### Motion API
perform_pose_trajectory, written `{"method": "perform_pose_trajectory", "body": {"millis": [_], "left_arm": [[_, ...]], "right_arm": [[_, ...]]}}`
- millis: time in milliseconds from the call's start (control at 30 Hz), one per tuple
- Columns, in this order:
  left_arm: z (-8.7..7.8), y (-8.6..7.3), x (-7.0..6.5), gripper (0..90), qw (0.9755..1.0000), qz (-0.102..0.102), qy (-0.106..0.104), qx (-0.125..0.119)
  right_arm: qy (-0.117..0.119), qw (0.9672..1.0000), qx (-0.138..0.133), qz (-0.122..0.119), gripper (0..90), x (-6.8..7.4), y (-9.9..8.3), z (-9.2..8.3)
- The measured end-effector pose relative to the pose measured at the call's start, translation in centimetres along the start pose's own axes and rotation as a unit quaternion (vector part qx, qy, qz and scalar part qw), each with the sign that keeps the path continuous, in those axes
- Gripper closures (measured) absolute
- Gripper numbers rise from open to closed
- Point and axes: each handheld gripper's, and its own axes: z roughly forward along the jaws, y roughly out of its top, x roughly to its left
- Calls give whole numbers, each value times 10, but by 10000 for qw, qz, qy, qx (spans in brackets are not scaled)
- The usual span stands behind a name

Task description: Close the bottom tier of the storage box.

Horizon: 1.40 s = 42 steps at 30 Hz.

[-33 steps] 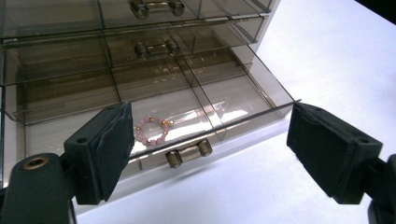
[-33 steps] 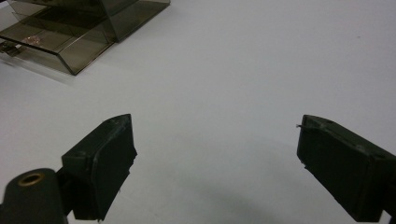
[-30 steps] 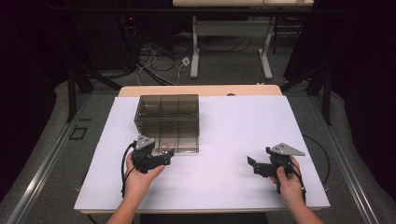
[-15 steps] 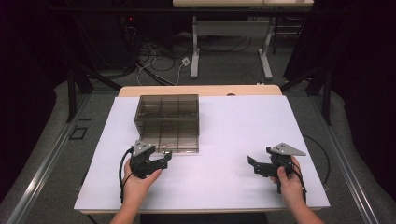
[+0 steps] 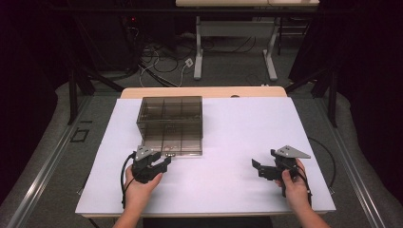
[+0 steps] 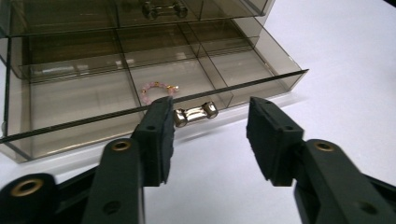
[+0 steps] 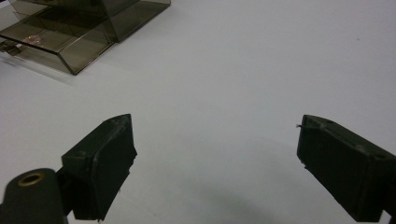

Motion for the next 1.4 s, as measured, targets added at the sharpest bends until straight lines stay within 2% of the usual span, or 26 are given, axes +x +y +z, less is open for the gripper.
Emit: {"method": "perform_pose_trajectory", "body": {"millis": [300,500,767,867,1033,1400], "left_arm": [[0,-3,5,667,9999,-143,-11,27],[-1,-4,8,753,9998,-167,-63,65],[2,-7,12,863,9993,-349,-74,113],[3,-8,14,888,9987,-468,-124,153],[5,-8,16,898,9985,-470,-74,266],[10,-10,19,900,9978,-520,-122,392]], "right_arm": [[-16,10000,19,7,110,0,0,1],[-17,10000,26,-17,110,0,-1,1],[-8,10000,37,7,110,0,-1,1],[-6,10000,40,-6,110,0,-1,1],[6,10000,40,1,110,0,-1,2],[-1,10000,52,17,111,0,-1,2]]}}
